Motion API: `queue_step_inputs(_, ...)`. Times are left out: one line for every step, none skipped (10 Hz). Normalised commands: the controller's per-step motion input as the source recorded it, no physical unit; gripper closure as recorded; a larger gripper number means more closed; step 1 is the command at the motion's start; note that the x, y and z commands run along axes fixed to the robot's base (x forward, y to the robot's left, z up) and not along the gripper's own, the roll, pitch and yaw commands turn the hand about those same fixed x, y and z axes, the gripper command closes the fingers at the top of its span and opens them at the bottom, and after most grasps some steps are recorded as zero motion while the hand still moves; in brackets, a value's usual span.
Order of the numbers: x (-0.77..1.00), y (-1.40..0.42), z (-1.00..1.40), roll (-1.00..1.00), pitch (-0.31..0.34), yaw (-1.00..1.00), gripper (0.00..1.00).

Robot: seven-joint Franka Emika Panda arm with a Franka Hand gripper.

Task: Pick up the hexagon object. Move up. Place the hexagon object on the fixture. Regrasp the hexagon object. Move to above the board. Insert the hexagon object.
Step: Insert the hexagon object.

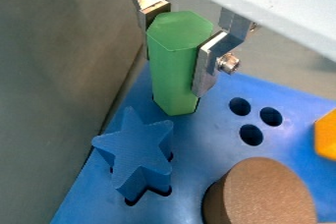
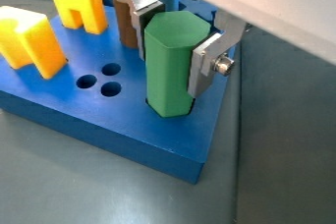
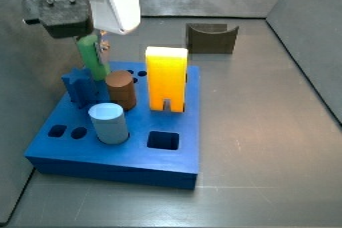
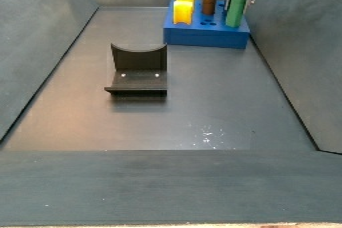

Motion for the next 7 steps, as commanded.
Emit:
queue_step_inputs(0.4,-0.24,-0.75,0.22,0.143,-0.13,1.0)
queue_step_inputs(0.39,-0.24,-0.73,0.23,0.136,-0.1,1.0)
queue_step_inputs(0.38,-0.24,-0.73,0.24,0.137,-0.09,1.0)
queue_step_inputs(0.16,0.0,-0.41,-0.06,-0.141,-0.04,1.0)
queue_step_inputs(0.0,0.04,-0.38,-0.18,-0.229,-0.04,1.0)
queue_step_inputs(0.01,0.0,-0.07,0.0,-0.011,0.0,1.0)
queue_step_inputs(0.0,0.0,0.0,0.0,0.0,0.0,1.0)
